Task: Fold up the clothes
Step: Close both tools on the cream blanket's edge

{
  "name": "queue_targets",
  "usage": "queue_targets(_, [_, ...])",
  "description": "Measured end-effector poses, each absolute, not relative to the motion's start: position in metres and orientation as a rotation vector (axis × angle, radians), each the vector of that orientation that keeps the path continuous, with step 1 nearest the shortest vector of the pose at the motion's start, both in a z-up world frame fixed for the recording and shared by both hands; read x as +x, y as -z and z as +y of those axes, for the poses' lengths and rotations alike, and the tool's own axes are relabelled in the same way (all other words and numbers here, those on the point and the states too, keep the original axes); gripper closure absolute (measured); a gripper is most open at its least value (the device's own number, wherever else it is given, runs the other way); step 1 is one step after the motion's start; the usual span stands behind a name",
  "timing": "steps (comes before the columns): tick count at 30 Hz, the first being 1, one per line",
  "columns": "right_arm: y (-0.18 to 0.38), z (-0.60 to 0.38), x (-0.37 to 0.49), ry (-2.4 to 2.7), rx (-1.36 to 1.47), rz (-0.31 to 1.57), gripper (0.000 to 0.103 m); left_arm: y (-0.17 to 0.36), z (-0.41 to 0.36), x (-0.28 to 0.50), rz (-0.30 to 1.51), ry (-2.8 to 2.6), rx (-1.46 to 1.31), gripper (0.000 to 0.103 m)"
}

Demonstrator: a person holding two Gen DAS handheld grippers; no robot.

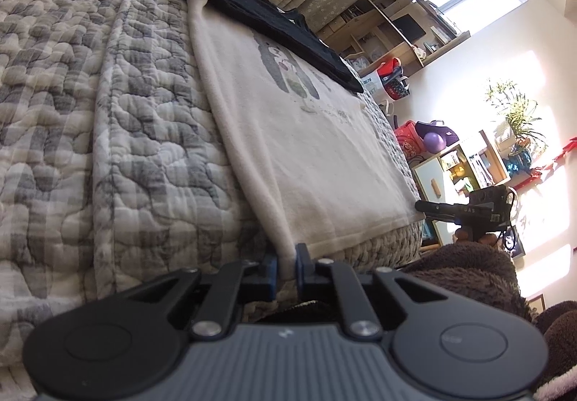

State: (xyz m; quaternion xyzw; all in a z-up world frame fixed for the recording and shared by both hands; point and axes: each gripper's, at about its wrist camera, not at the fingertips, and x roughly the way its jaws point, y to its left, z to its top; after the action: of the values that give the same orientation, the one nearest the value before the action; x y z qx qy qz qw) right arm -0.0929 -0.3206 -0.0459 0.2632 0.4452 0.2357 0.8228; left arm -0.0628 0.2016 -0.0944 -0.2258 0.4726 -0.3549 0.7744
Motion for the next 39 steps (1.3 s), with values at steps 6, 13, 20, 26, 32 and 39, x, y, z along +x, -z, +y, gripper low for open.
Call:
queue_targets(6, [0.037,-0.318,-0.093,-0.522,0.657,0.909,0.09,0.091,0.204,-0.063,0.986,0.801,-0.517,0.095])
queue_targets(13, [0.027,-0.321,-0.077,-0.514,0.761,0.826,0.09,0.087,0.217,-0.057,0.874,0.847,-0.684,0.095])
queue_targets(20, [0.032,-0.325,-0.05,-0.449,0.838,0.792,0.09,0.092,0.231,-0.03,0.765,0.777,-0.916,0.095])
queue_targets(26, [0.053,-0.34,-0.02,-0.355,0.946,0.781,0.091,0.108,0.232,0.011,0.771,0.655,-1.038,0.095])
queue_targets(32, [0.073,-0.347,-0.002,-0.303,1.005,0.801,0.092,0.126,0.232,0.041,0.815,0.551,-1.115,0.095])
queue_targets(39, [0.065,-0.354,-0.006,-0.293,0.982,0.73,0.085,0.113,0.234,0.035,0.773,0.508,-1.09,0.081])
